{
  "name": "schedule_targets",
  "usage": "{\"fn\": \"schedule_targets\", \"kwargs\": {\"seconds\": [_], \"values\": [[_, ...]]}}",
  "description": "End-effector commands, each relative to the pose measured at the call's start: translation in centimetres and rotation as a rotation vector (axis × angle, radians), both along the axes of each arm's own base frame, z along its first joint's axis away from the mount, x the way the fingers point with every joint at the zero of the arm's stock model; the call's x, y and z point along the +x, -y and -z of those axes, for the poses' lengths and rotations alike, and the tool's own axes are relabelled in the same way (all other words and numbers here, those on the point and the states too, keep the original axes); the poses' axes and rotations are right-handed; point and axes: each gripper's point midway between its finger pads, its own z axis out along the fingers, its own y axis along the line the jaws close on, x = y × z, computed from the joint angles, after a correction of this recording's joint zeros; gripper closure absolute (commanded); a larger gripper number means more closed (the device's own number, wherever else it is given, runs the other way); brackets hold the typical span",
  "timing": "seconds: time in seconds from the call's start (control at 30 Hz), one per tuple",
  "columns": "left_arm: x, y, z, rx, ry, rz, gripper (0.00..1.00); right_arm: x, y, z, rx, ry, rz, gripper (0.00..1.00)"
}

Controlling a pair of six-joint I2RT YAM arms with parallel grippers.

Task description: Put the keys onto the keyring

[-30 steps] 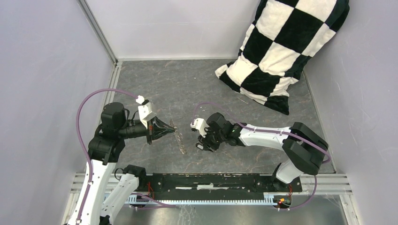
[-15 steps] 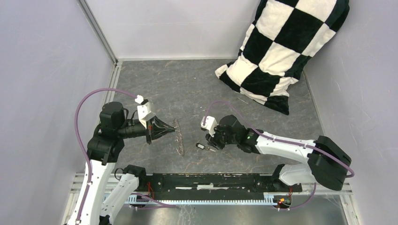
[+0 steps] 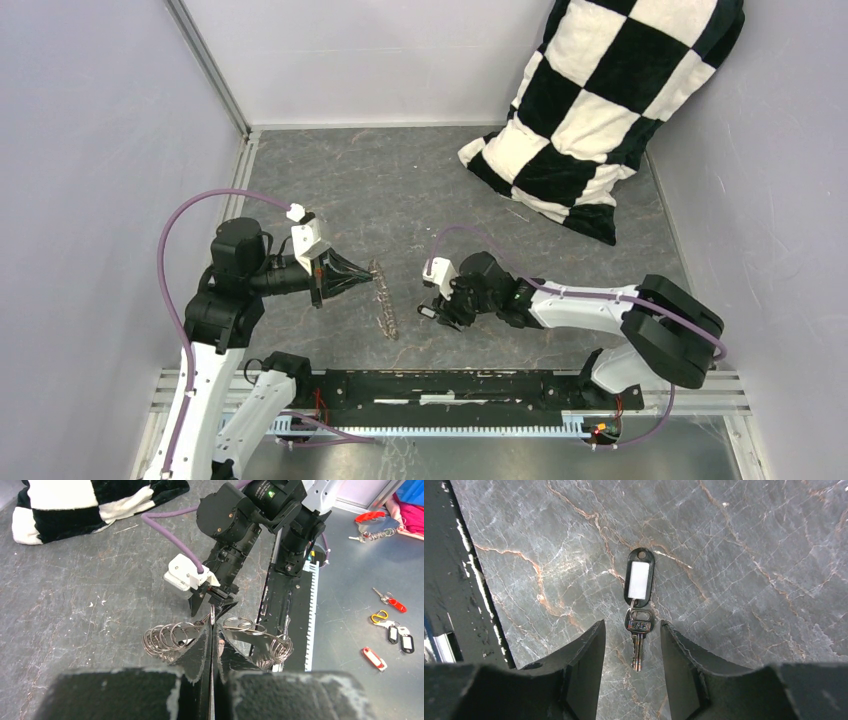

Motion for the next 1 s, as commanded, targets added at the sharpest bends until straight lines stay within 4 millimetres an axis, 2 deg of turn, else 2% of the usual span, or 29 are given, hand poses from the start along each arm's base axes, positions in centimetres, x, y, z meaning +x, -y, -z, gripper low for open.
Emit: {"fn": "schedule_targets", "kwargs": {"seconds": [0.0, 0.97], "values": [[-0.1, 0.1, -2.1, -0.017, 0.099, 0.025, 0.98, 1.1, -1.3, -0.6, 0.023, 0.015, 0.014, 0.50], [-0.1, 0.0, -2.4, -0.012, 0.115, 0.014, 0.98, 2.3, -1.9, 0.8, -0.017, 0.000, 0.038, 0.61]]}}
